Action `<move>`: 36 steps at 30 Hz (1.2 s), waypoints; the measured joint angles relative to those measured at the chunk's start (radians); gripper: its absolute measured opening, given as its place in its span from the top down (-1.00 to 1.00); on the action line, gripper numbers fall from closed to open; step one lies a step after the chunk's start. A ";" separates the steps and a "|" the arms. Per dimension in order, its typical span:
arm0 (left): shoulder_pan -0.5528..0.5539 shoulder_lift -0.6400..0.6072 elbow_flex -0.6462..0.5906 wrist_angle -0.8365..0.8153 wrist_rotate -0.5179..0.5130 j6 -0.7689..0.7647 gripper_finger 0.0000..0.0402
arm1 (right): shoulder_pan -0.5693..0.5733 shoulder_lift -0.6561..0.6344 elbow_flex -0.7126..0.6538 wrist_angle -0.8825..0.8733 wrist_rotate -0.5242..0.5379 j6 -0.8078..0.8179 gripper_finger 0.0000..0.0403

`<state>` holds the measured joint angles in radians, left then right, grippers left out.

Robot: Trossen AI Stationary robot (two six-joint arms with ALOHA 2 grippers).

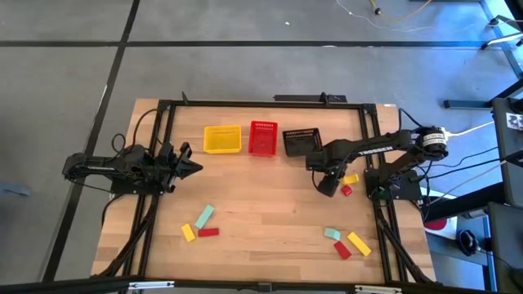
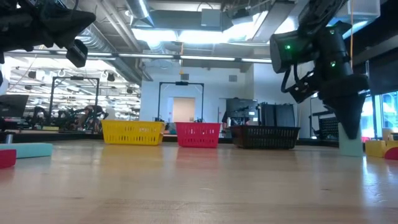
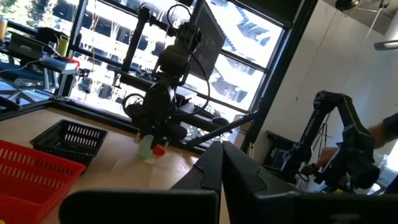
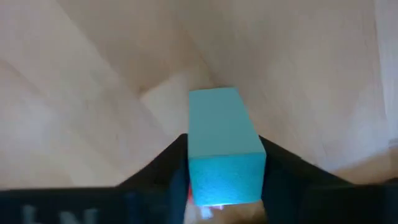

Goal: Sort & place blocks by color
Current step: Put the top light blue block into the yellow basket

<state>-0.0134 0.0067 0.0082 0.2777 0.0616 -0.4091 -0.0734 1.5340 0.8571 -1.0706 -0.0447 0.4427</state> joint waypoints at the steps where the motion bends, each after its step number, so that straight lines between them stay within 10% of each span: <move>1: 0.000 0.000 0.000 0.000 0.000 0.000 1.00 | 0.000 -0.005 0.002 -0.019 -0.012 -0.011 0.34; 10: 0.000 0.000 0.000 0.000 0.000 0.000 1.00 | -0.001 -0.176 0.101 -0.051 -0.075 -0.109 0.34; 24: 0.000 0.000 0.000 0.000 0.000 0.000 1.00 | -0.097 -0.500 0.079 0.386 -0.175 -0.165 0.34; 36: 0.000 0.000 0.000 0.011 -0.081 0.030 1.00 | -0.114 -0.513 0.018 0.724 -0.178 -0.056 0.34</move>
<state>-0.0135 0.0066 0.0082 0.2889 -0.0197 -0.3793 -0.1879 1.0212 0.8751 -0.3463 -0.2230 0.3868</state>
